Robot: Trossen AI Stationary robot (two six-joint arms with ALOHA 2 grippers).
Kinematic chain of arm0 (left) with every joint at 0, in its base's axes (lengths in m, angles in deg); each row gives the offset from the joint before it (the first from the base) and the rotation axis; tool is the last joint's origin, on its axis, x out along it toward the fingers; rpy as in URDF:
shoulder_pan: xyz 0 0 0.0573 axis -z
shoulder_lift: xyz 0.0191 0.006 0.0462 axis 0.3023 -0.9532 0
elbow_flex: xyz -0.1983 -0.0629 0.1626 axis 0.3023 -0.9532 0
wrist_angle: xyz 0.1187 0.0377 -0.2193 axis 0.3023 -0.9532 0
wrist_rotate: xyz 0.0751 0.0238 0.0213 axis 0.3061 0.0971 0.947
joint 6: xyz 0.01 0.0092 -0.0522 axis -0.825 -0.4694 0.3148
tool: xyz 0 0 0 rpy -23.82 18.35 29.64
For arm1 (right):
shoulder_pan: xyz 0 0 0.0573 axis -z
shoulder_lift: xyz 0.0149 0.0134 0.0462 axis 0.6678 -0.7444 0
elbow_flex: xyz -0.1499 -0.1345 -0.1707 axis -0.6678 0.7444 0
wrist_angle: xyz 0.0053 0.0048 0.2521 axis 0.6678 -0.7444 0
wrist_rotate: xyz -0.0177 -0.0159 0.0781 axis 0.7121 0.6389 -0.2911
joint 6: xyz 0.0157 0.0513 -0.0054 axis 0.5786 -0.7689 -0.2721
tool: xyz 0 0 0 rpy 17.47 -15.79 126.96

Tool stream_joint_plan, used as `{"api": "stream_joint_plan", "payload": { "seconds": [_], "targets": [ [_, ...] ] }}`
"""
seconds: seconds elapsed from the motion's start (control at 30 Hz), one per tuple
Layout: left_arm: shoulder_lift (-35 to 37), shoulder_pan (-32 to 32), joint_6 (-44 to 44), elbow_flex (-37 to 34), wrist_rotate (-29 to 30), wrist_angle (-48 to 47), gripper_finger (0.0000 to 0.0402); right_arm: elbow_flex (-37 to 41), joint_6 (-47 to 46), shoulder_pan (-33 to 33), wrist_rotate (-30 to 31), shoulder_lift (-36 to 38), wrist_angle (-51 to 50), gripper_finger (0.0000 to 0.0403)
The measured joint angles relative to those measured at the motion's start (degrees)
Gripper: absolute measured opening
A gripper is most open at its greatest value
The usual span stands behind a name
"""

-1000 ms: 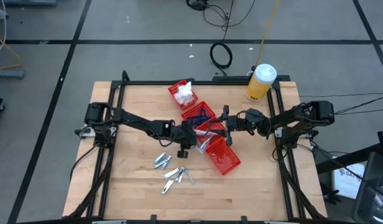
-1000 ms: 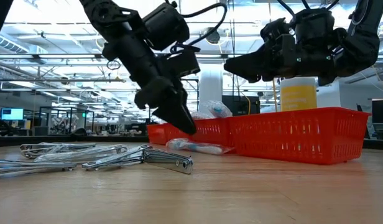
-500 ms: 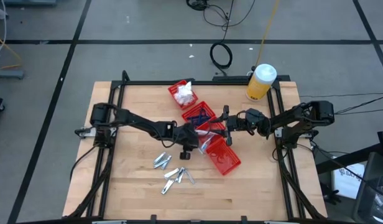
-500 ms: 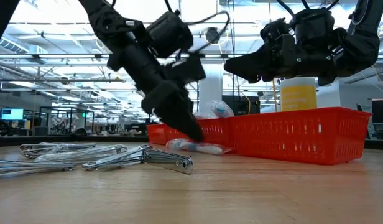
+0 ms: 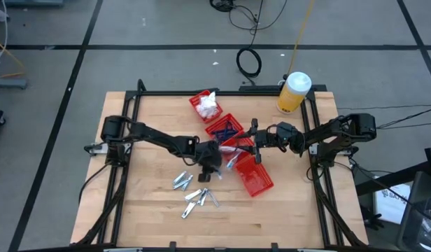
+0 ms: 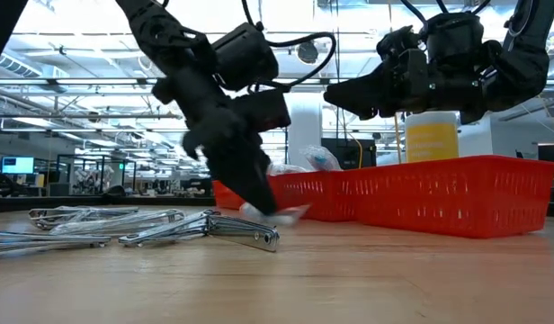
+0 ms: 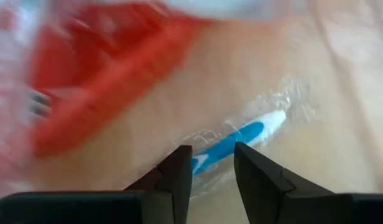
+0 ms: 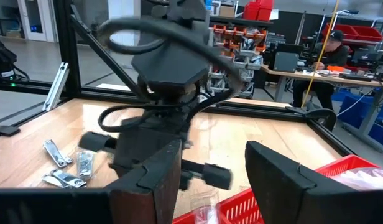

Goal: Pick & Place Travel size toiletries
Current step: Put the blue toothbrush into the bottom middle red bin

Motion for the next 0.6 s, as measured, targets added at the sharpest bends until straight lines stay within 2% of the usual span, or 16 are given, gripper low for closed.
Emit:
{"api": "stream_joint_plan", "payload": {
  "seconds": [0.17, 0.33, 0.5, 0.6],
  "targets": [
    [0.96, 0.88, 1.26, 0.03, -3.66, -8.18, 0.012, 0.0, -0.02, 0.02, -0.02, 0.0, 0.02, 0.0167],
    [4.78, 1.34, 1.96, -0.11, -2.51, -20.86, 0.012, 0.01, -0.01, 0.02, -0.17, 0.0, 0.04, 0.0167],
    [10.93, 2.23, 7.14, -0.7, 5.87, -32.86, 0.012, 0.0, 0.11, 0.02, -0.18, 0.0, 0.18, 0.0167],
    [16.33, 3.33, 9.28, -0.5, 13.68, -35.83, 0.012, 0.0, 0.15, 0.02, -0.19, 0.0, 0.18, 0.0167]
  ]
}}
